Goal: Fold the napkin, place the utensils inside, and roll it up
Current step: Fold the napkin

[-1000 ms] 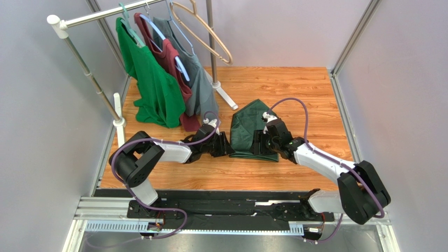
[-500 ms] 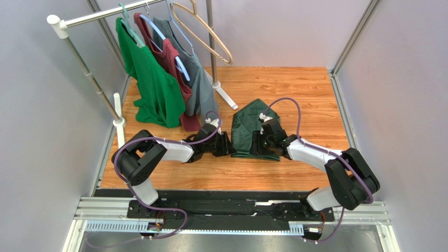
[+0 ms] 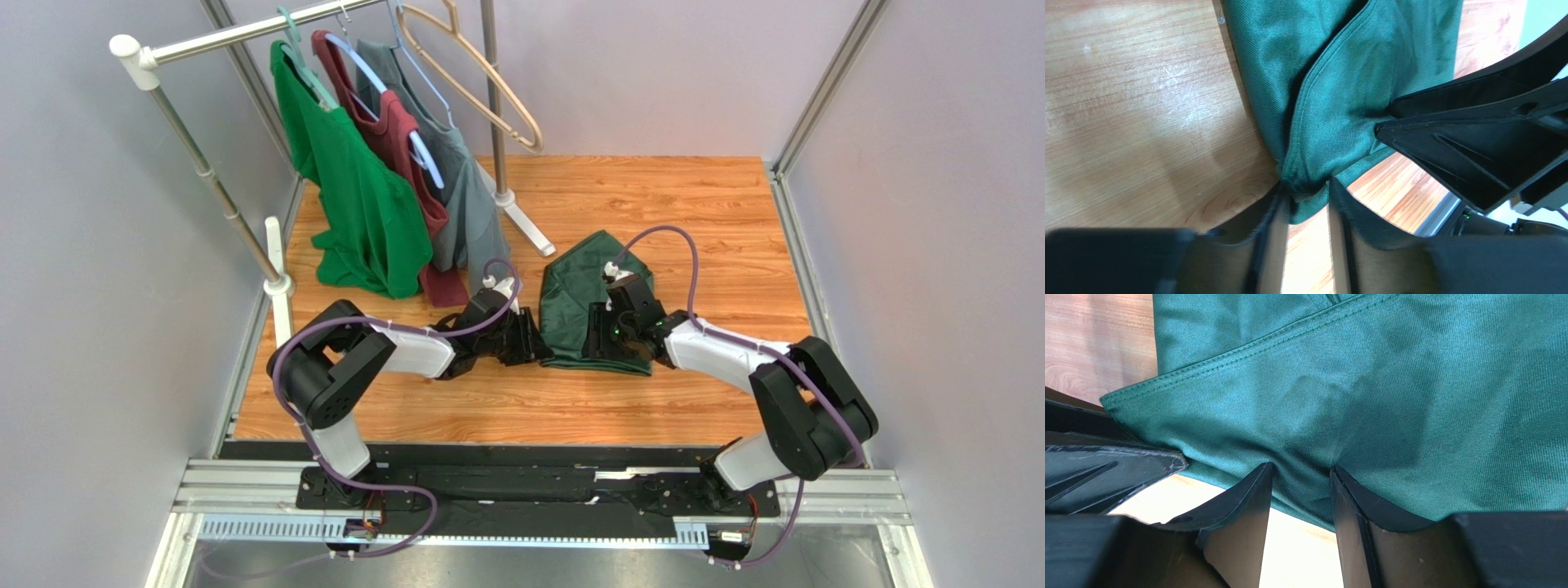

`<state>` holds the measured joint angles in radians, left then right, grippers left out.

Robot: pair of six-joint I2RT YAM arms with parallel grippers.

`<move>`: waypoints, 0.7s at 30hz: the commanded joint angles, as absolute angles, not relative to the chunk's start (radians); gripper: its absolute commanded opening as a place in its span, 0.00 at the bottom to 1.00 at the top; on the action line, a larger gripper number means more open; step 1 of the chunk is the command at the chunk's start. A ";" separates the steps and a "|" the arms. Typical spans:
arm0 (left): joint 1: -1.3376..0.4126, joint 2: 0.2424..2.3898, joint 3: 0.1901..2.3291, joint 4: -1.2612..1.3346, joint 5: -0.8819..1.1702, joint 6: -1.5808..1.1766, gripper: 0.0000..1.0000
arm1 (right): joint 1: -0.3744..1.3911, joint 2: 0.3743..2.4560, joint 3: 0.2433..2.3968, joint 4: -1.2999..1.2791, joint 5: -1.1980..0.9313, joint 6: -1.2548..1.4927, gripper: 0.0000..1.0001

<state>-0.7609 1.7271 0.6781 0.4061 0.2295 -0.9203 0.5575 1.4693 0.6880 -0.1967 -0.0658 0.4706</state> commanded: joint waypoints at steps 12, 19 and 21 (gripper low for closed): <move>-0.770 1.749 0.701 0.430 0.242 -0.928 0.01 | 0.558 1.480 0.693 -0.227 -0.026 0.466 0.45; -0.767 1.707 0.721 0.342 0.239 -0.893 0.00 | 0.561 1.352 0.704 -0.239 -0.106 0.348 0.59; -0.756 1.684 0.727 0.296 0.242 -0.876 0.00 | 0.572 1.319 0.715 -0.251 -0.110 0.301 0.60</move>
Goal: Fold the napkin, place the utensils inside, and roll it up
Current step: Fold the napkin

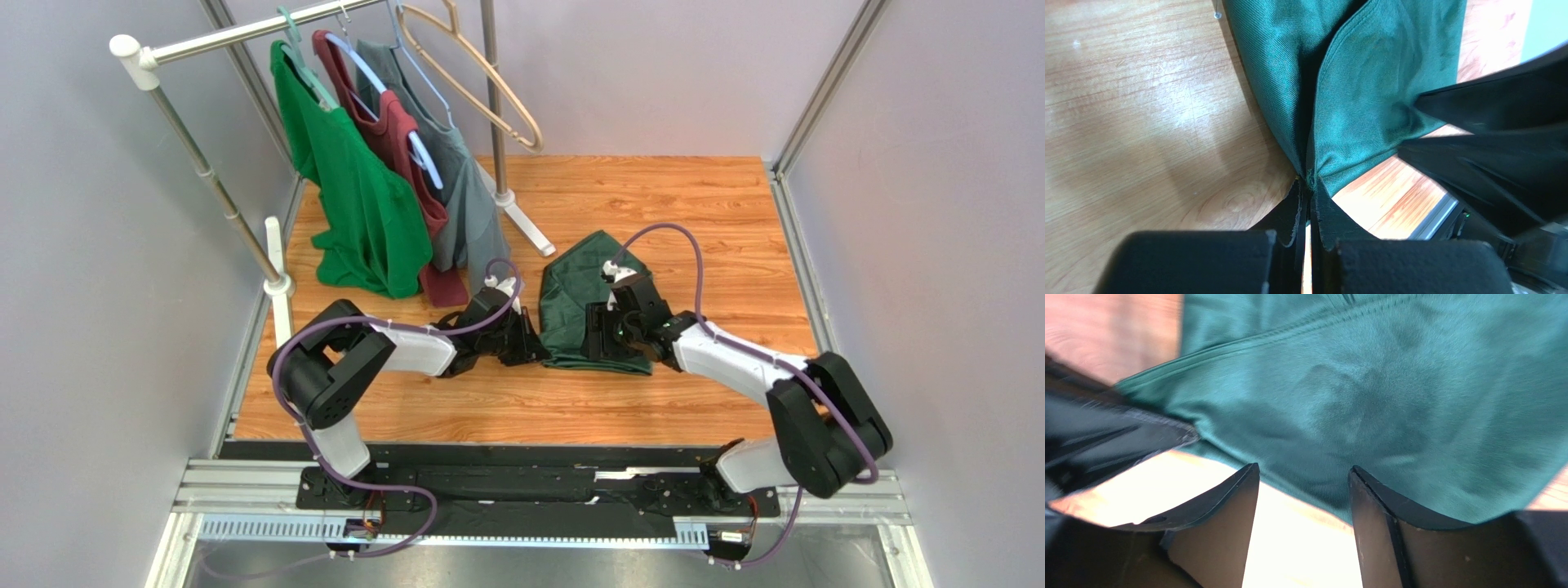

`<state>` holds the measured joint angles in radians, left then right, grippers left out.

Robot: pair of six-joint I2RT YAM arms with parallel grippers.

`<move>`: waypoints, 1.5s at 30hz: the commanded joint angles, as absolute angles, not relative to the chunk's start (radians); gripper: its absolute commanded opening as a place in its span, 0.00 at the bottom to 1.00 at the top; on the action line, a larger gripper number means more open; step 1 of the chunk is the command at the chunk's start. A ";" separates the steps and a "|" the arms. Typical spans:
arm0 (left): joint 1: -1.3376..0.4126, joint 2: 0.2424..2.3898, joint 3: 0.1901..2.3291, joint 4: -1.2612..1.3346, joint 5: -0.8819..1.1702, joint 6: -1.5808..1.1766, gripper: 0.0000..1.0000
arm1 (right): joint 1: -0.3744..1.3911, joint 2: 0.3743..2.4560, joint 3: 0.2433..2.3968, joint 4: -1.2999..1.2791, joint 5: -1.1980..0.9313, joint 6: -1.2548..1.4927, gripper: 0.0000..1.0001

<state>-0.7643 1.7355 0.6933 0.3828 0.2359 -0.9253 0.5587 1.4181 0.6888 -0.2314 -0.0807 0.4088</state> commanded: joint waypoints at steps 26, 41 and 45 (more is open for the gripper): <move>-0.549 1.609 0.758 0.015 0.551 -0.735 0.00 | 1.061 1.413 0.761 -0.176 0.227 0.005 0.63; -0.520 1.606 0.769 -0.037 0.565 -0.703 0.00 | 1.197 1.519 0.796 -0.083 0.430 -0.089 0.63; -0.518 1.605 0.770 -0.043 0.564 -0.698 0.00 | 1.200 1.528 0.790 -0.052 0.463 -0.107 0.64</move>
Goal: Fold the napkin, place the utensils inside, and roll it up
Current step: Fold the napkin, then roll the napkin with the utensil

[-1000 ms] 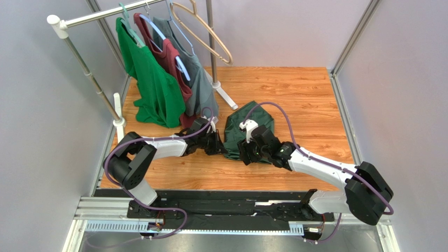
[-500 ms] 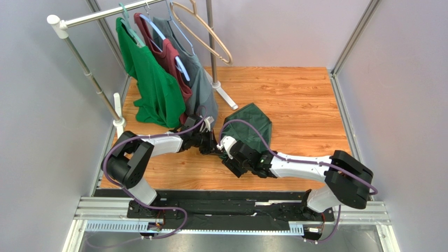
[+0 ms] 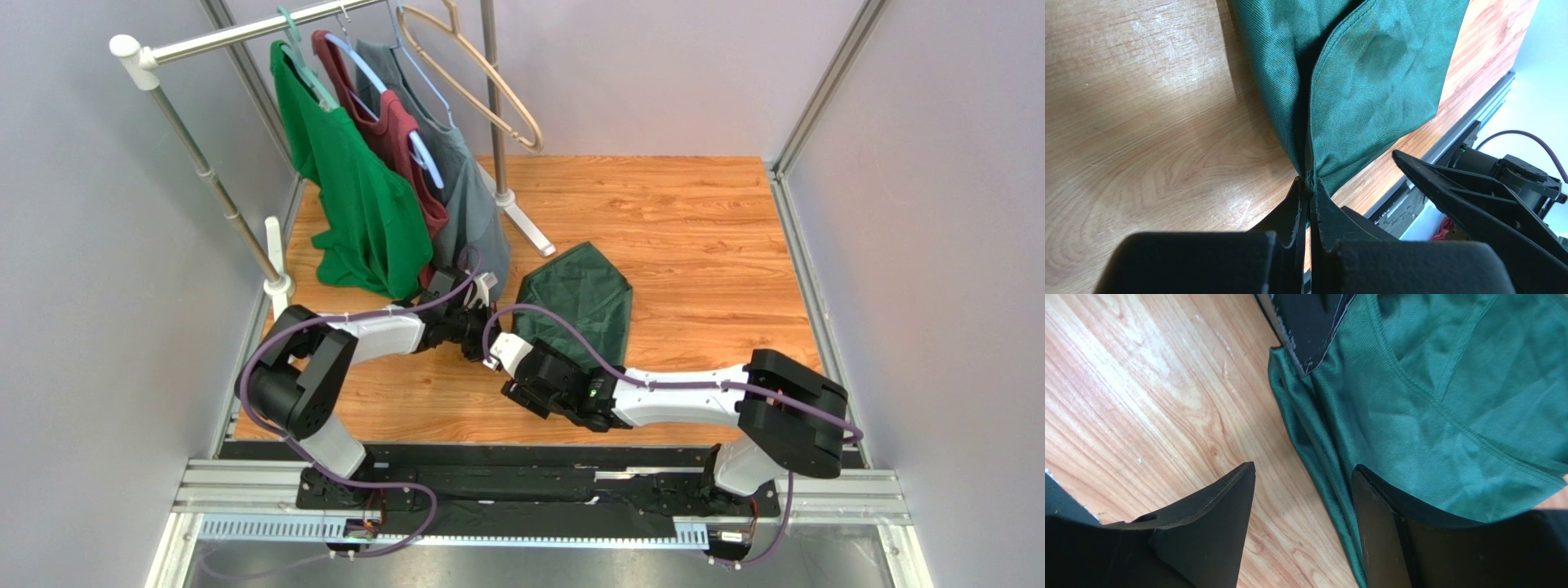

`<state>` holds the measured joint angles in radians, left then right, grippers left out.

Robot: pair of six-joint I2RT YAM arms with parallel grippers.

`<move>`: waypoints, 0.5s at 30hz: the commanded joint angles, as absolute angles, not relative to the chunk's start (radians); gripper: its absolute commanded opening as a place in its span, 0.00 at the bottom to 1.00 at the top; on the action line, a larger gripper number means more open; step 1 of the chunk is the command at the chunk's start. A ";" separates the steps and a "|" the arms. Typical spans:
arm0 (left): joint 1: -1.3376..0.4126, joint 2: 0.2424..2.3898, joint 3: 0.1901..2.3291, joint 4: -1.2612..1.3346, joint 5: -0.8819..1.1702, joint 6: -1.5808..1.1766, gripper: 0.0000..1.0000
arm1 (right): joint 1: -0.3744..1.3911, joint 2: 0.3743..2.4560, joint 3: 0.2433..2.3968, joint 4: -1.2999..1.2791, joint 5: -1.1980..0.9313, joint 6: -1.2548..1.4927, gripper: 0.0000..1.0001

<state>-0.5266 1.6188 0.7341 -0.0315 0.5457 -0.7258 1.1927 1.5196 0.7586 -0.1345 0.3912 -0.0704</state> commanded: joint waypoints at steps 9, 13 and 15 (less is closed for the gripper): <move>-0.517 1.606 0.775 -0.054 0.569 -0.698 0.00 | 1.197 1.612 0.792 -0.009 0.474 -0.127 0.64; -0.517 1.611 0.776 -0.051 0.577 -0.701 0.00 | 1.197 1.652 0.792 0.028 0.495 -0.118 0.63; -0.517 1.609 0.776 -0.051 0.580 -0.703 0.00 | 1.195 1.667 0.795 0.034 0.508 -0.114 0.63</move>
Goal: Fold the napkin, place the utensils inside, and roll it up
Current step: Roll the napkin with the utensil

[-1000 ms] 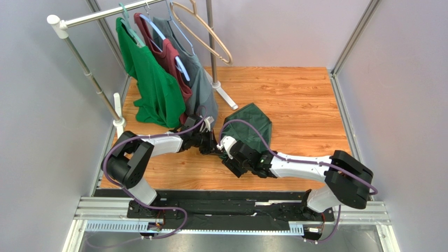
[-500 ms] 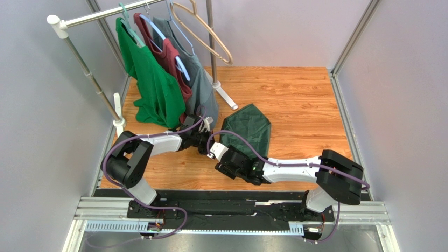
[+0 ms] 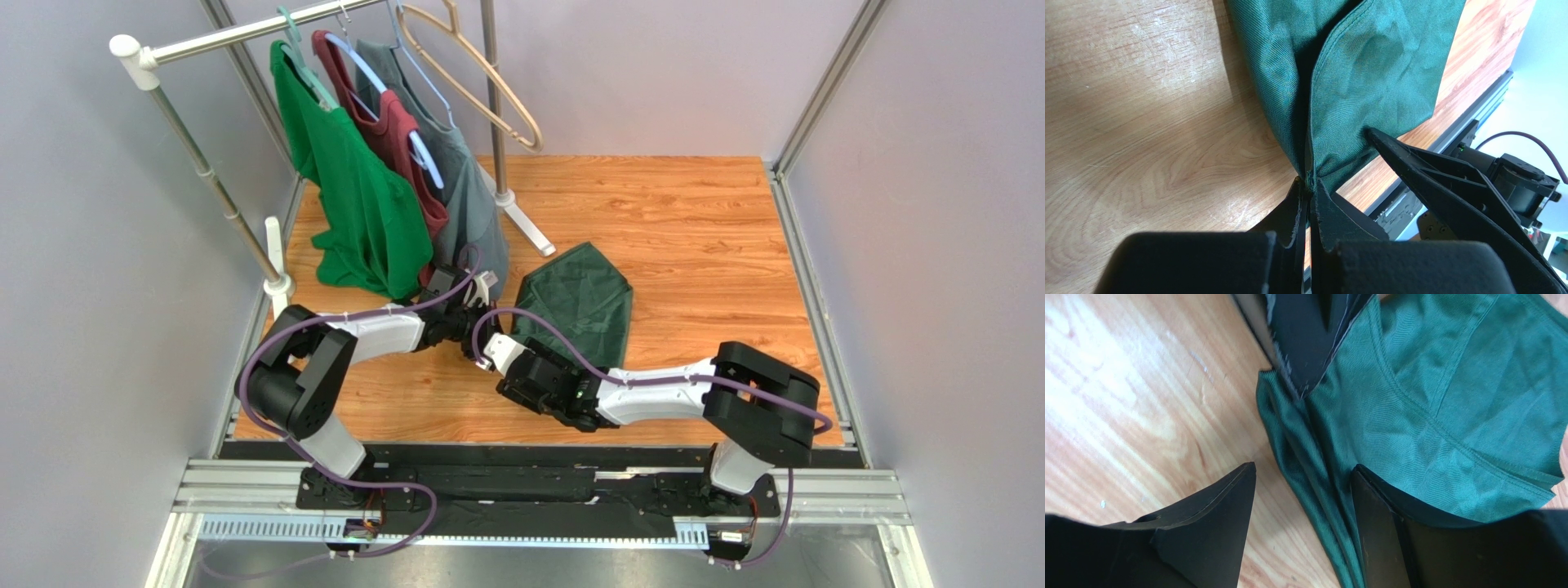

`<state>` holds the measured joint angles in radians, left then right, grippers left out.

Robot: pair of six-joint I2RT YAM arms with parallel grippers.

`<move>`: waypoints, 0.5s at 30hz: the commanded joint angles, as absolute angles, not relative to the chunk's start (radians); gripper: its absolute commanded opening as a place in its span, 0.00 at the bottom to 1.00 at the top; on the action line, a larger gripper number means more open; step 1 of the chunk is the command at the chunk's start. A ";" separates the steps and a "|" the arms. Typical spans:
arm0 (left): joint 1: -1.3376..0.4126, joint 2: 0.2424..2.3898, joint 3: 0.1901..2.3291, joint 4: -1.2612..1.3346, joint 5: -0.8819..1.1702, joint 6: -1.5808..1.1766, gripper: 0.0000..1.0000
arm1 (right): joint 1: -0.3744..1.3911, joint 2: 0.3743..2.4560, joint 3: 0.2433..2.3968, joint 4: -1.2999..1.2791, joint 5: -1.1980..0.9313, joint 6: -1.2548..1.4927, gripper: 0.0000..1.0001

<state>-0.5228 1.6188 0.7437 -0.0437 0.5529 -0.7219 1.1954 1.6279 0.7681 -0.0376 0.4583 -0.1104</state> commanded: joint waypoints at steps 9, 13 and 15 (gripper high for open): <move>-0.508 1.612 0.775 -0.041 0.591 -0.706 0.00 | 1.186 1.735 0.824 0.005 0.549 -0.071 0.47; -0.505 1.612 0.773 -0.038 0.592 -0.707 0.00 | 1.186 1.735 0.834 -0.060 0.563 -0.037 0.36; -0.503 1.612 0.772 -0.034 0.594 -0.709 0.00 | 1.186 1.733 0.833 -0.084 0.569 -0.026 0.33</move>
